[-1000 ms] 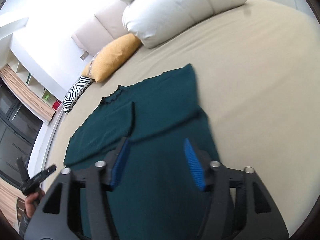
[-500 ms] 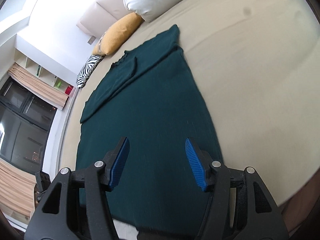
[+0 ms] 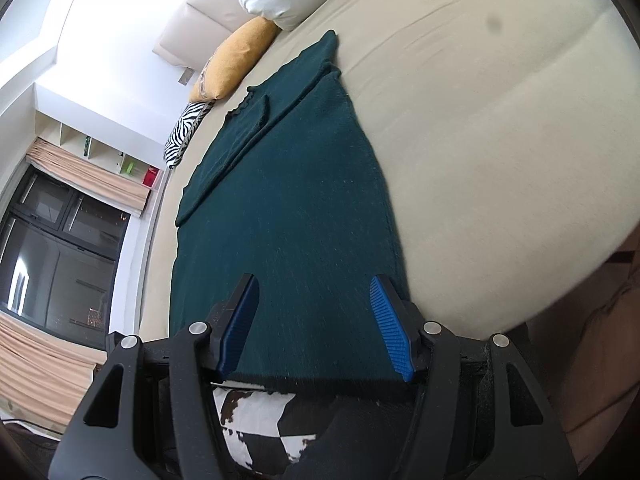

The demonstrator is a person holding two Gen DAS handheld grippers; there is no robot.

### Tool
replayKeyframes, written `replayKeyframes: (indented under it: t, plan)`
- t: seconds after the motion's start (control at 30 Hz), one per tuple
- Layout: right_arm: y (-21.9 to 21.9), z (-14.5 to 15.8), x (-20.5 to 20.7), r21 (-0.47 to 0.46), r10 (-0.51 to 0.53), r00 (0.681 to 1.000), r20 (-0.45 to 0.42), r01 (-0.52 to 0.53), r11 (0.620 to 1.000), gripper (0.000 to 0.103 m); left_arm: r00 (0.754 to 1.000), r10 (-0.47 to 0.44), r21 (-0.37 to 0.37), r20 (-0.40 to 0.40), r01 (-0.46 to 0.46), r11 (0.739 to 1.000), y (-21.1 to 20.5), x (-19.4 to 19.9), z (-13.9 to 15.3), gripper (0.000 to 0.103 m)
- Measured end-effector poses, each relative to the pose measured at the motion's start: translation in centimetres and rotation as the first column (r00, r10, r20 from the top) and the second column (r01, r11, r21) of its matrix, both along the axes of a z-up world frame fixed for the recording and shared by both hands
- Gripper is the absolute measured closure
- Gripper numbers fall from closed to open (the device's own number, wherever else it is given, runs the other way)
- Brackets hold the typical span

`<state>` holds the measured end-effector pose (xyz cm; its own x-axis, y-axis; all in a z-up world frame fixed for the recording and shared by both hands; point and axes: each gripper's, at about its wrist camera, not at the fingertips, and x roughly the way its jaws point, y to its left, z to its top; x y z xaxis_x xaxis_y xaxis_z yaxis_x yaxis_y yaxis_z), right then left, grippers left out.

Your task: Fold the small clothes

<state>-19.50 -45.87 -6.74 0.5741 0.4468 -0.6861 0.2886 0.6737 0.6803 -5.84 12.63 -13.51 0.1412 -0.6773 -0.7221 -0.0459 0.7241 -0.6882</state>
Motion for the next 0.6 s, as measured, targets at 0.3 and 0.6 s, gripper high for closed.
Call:
replayKeyframes:
  t: [0.3, 0.6]
  plan:
    - [-1.0, 0.9, -1.3, -0.042, -0.004, 0.999, -0.051, 0.002, 0.999, 0.049, 0.999, 0.021, -0.013, 0.034, -0.02, 1.0, -0.6, 0.2, 0.8, 0.095]
    - [-0.8, 0.0, -1.6, -0.073, 0.04, 0.988, -0.151, -0.051, 0.996, 0.054, 0.996, 0.034, -0.034, 0.078, -0.031, 0.999, 0.1, 0.0, 1.9, 0.096]
